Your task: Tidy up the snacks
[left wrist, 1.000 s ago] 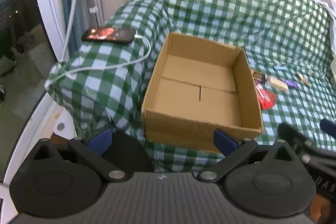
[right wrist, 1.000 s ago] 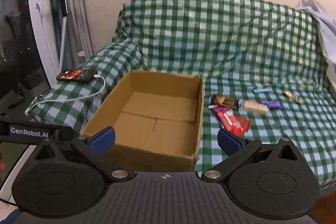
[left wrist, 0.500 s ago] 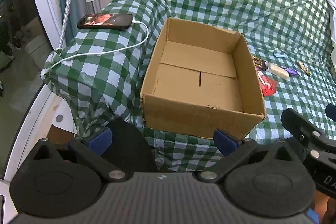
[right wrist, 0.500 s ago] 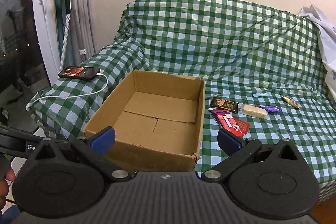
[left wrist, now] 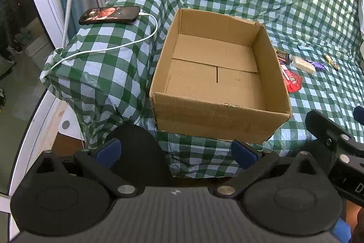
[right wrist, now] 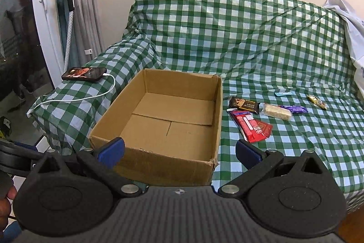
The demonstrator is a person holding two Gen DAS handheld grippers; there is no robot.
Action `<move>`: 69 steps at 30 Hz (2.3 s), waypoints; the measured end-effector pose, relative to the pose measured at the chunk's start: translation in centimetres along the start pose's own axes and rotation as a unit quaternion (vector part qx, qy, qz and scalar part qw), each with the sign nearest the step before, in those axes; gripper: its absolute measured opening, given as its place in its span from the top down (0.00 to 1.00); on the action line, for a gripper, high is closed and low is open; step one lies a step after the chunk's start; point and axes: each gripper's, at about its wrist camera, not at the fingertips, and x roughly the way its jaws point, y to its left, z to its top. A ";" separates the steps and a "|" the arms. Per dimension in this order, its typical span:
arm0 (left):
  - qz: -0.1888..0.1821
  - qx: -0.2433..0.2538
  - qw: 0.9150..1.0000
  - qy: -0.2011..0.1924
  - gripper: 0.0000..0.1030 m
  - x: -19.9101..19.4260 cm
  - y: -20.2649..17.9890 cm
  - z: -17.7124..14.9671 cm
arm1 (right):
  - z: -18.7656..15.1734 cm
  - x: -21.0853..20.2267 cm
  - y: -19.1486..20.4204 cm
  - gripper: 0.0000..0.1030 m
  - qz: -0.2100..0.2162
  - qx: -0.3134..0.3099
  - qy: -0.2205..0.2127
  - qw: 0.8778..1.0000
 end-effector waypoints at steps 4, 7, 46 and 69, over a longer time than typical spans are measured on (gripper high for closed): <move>0.001 0.002 1.000 0.005 0.00 0.3 -0.2 -0.1 | 0.0 0.2 0.1 0.00 0.000 0.002 0.004 1.000; 0.001 0.003 1.000 0.005 0.00 0.3 -0.2 -0.1 | -0.1 0.4 0.0 0.00 0.000 0.003 0.007 1.000; 0.021 0.028 0.999 0.019 0.00 1.5 -1.5 0.9 | -0.5 1.5 -2.6 0.00 0.000 0.058 0.007 0.998; -0.005 0.120 0.992 0.036 0.00 4.3 -13.5 4.3 | -4.8 2.9 -15.3 0.00 -0.085 0.195 0.020 0.977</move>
